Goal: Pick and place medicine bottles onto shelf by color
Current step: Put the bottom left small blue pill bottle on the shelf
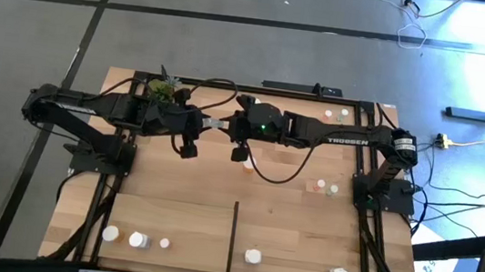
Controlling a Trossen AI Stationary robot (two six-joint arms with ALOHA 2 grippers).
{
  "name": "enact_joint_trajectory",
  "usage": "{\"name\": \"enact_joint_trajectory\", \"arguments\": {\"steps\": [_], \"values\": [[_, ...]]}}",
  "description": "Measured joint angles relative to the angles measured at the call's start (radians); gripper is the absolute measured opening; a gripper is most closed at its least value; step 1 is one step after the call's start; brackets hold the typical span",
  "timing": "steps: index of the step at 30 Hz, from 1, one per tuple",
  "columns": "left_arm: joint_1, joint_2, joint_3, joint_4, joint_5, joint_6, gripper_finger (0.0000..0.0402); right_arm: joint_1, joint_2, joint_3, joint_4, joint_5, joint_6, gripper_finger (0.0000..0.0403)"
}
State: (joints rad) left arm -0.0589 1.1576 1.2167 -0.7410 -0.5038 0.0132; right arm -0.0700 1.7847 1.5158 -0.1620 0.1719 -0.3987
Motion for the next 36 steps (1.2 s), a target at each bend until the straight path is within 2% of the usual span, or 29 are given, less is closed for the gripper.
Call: {"name": "enact_joint_trajectory", "arguments": {"steps": [11, 23, 36], "values": [[0.000, 0.000, 0.000, -0.003, 0.002, -0.004, 0.0094, 0.000, 0.000, 0.000, 0.002, 0.000, 0.001, 0.0111], [0.000, 0.000, 0.000, -0.016, 0.009, -0.005, 0.0093, 0.000, 0.000, 0.000, 0.004, 0.015, -0.001, 0.0179], [-0.004, -0.027, 0.001, -0.090, 0.069, -0.113, 0.0093, 0.000, -0.109, 0.002, -0.141, 0.012, 0.078, 0.0182]]}}
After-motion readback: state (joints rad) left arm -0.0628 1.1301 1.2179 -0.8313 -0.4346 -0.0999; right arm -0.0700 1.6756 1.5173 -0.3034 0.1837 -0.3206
